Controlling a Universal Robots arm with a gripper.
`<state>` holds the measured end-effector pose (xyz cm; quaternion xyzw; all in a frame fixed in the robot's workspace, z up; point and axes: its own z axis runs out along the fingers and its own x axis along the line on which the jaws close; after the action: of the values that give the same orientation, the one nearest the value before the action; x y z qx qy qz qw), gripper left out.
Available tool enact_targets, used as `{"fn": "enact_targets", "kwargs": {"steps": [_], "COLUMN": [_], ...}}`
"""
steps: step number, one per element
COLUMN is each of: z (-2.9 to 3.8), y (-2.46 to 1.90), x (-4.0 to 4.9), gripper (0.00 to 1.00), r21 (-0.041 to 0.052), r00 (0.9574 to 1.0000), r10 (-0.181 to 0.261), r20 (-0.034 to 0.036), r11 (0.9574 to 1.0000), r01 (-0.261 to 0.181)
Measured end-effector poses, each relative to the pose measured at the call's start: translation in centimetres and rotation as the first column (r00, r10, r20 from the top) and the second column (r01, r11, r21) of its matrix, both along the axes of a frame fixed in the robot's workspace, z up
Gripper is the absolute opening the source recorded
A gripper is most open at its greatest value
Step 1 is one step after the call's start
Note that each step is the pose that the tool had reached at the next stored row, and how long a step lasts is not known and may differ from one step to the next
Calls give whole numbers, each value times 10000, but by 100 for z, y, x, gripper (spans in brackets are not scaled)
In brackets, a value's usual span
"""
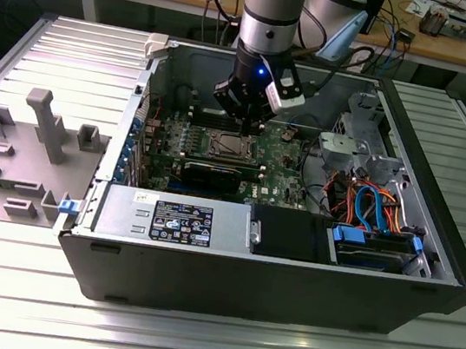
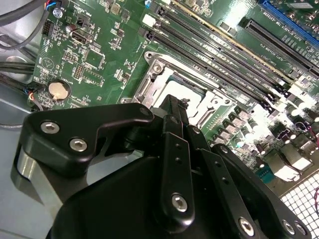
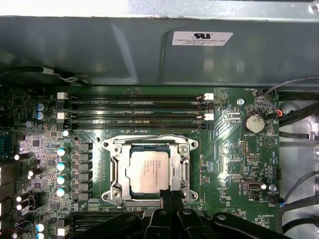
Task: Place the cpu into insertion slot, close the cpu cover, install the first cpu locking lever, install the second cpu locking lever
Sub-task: 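Install the second cpu locking lever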
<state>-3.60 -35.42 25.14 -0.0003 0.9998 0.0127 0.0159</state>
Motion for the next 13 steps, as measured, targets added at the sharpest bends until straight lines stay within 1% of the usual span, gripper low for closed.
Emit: {"fn": "enact_targets", "kwargs": {"steps": [7,8,9,10,11,12,13], "z": [0,1,0,0,-1,0,0], "y": [-2,-6,-20,-61,-79,-108,-150], "x": [0,0,0,-5,-5,-5,-6], "gripper": [11,11,11,11,11,11,11], "r21": [2,29,78,137,141,142,146], "r00": [10000,10000,10000,10000,10000,10000,10000], "r10": [0,3,2,1,1,1,1], "r20": [0,0,1,1,1,0,0], "r11": [10000,10000,10000,9999,9999,9999,9999], "r01": [0,-3,-2,-1,-1,-1,-1]}}
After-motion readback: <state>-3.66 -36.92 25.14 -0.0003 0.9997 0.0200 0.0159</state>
